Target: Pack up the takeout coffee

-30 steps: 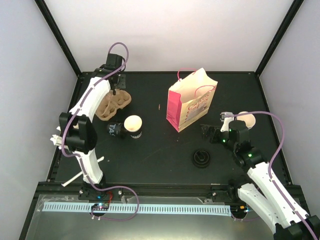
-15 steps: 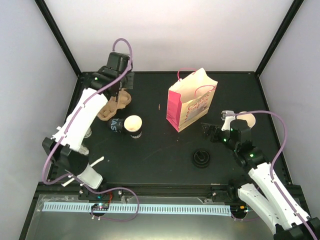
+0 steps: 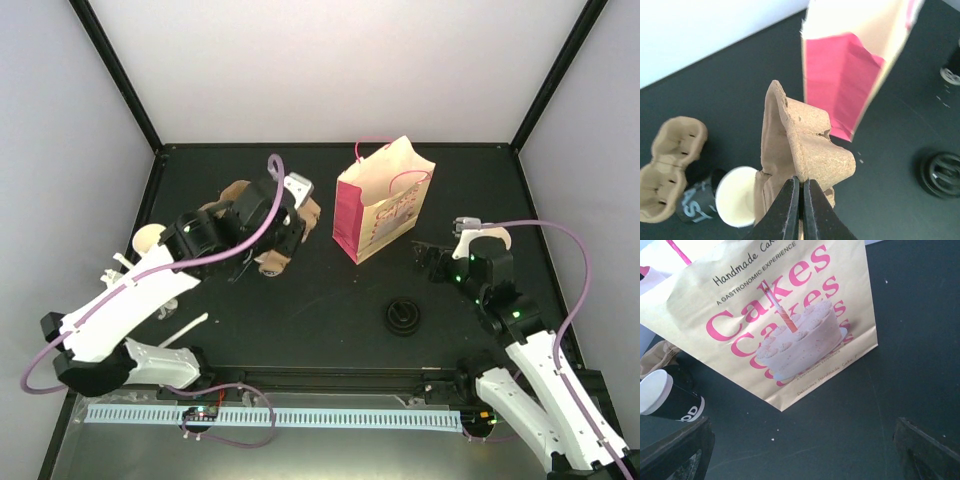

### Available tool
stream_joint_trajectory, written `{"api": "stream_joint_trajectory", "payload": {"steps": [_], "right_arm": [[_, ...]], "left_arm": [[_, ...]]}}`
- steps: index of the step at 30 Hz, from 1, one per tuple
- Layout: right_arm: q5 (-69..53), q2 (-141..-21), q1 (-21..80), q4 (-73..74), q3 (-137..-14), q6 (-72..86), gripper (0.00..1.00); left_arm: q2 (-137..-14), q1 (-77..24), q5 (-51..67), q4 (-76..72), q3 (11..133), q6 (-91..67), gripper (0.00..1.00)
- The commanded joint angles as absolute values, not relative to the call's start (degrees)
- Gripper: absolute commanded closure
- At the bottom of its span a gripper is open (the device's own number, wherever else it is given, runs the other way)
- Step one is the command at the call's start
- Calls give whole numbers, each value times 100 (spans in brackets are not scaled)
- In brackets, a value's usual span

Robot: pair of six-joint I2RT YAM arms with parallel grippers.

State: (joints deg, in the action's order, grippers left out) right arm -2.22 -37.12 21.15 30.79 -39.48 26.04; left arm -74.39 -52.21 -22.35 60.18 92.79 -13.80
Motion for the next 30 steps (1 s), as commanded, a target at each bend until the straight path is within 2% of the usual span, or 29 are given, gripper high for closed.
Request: {"api": "stream_joint_trajectory", "payload": {"steps": [1, 9, 13, 18, 19, 22, 23, 26, 30], "right_arm": [[-53, -3505, 2128, 3383, -4024, 2692, 0], [59, -3501, 2127, 3573, -3968, 3012, 0], [47, -3474, 2127, 3689, -3995, 3045, 0], [62, -3340, 2127, 3723, -3955, 3071, 0], [47, -3330, 2127, 3733, -3955, 3092, 0], [-67, -3350, 2127, 3807, -4001, 3105, 0], [-91, -3361, 2127, 3843, -4035, 3117, 0], [-142, -3401, 2127, 3946, -4081, 3107, 0], [-206, -3666, 2127, 4113, -4220, 3035, 0]], "left_arm": [[-7059, -5813, -2058, 6494, 8893, -1876, 98], [-7133, -6486, -2163, 5992, 7839, -2443, 98], [-7526, -6685, -3097, 6154, 7819, -2658, 98], [-8184, -7041, -3159, 5709, 7817, -2850, 95], [-8381, -7074, -3069, 5627, 7841, -2949, 87], [-8842, -7128, -2282, 5334, 8013, -3034, 41], [-8857, -7154, -1941, 5082, 7991, -2998, 31], [-8505, -7152, -891, 4182, 7662, -2829, 19], [-7781, -6886, -740, 4021, 7380, -2806, 17]]}}
